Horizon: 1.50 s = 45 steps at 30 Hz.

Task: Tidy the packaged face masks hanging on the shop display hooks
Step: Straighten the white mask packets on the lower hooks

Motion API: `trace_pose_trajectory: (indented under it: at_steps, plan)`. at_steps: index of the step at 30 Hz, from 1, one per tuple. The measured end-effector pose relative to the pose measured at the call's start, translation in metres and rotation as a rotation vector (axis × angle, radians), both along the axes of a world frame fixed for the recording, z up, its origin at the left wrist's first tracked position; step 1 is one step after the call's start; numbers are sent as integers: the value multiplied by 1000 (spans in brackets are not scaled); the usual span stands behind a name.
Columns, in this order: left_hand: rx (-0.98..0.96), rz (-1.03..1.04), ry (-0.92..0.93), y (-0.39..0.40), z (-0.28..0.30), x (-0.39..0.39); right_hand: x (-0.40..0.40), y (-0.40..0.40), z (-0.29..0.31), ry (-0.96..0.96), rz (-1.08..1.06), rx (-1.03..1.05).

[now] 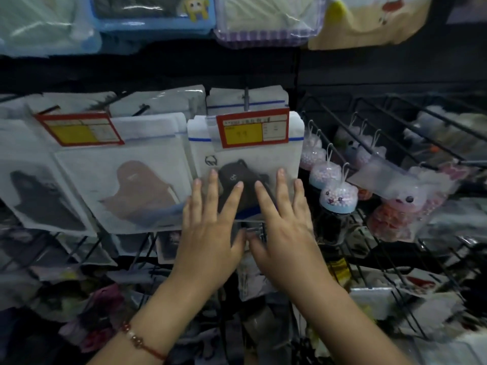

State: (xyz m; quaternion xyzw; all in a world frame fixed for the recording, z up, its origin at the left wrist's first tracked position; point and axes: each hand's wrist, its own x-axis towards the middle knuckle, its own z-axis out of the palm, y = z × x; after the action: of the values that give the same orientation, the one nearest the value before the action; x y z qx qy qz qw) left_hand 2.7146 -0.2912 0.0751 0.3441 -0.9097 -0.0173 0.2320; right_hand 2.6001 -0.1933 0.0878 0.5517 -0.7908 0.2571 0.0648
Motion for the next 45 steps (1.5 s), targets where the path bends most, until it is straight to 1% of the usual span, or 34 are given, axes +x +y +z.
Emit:
trace_pose_trajectory:
  at_steps: [5,9,11,15,19,23,29,31,32,34,36,37,38,40,42,43,45]
  plan:
    - [-127,-18,26,-21,2,-8,-8,-19,-1,56,-22,13]
    - [-91,11,-33,-34,10,-17,-16,-33,6,57,-52,129]
    - [-113,25,-58,-42,12,-18,-18,-37,7,80,-65,158]
    - [-165,22,-106,-56,11,-21,-21,-45,5,122,-101,150]
    - [-261,-38,-94,-76,4,-25,-30,-55,2,183,-147,117]
    - [-359,-75,-137,-98,-1,-39,-45,-69,2,258,-185,108]
    - [-345,-82,-204,-121,5,-58,-59,-91,12,267,-204,124]
    - [-324,-86,-219,-125,8,-61,-58,-97,13,219,-213,81]
    - [-311,-91,-220,-126,8,-62,-57,-99,11,159,-213,44]
    - [-282,-112,-206,-125,6,-60,-51,-104,5,-45,-189,-76]
    - [-273,-137,-183,-121,4,-55,-42,-105,-1,-313,-154,-244]
    - [-283,-159,-159,-118,4,-51,-37,-105,-4,-418,-149,-310]
    - [-295,-199,-119,-115,3,-45,-31,-105,-6,-482,-148,-345]
    - [-322,-345,-15,-110,2,-31,-22,-102,-12,-528,-134,-352]
    - [-342,-474,82,-105,-1,-14,-16,-99,-17,-519,-123,-318]
    - [-341,-498,116,-101,-3,-5,-13,-97,-18,-502,-127,-284]
    - [-297,-482,202,-91,-6,11,-8,-93,-19,-467,-149,-187]
